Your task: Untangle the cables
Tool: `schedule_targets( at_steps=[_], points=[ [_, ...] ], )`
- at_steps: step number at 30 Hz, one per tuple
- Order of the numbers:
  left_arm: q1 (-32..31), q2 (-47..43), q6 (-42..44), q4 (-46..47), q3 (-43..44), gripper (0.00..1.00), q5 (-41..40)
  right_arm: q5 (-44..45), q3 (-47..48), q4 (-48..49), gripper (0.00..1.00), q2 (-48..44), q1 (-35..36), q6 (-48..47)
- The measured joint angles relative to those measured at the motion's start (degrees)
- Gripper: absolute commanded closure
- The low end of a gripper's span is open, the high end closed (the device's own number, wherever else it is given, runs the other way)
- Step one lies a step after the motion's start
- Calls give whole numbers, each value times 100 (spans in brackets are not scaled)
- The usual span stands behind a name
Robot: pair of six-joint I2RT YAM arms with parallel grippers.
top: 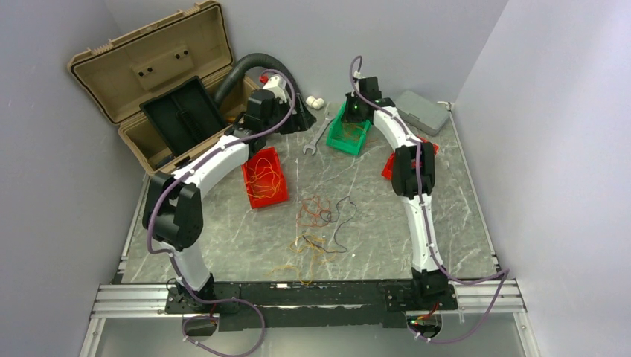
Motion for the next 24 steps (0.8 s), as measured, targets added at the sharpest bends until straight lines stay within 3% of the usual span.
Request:
schedule_targets(
  at_steps=[1,2,10,21,24],
  points=[
    [0,-33,13,-33,-92,18,-31,144,79,-87,66,109,24,50],
    [-2,-76,31,-72,-184,18,-79,269,87,-164,60,166,37,122],
    [-2,-498,278,-256,-474,19,-319,925,-402,-295,51,-83,55,505],
    [-2,-839,472,-245,-896,18,-424,1062,-706,-284,25,-1491,55,647],
    [-2,-942,549,-282,-1080,18,-424,1108,-837,-256,24,-1740,52,492]
  ],
)
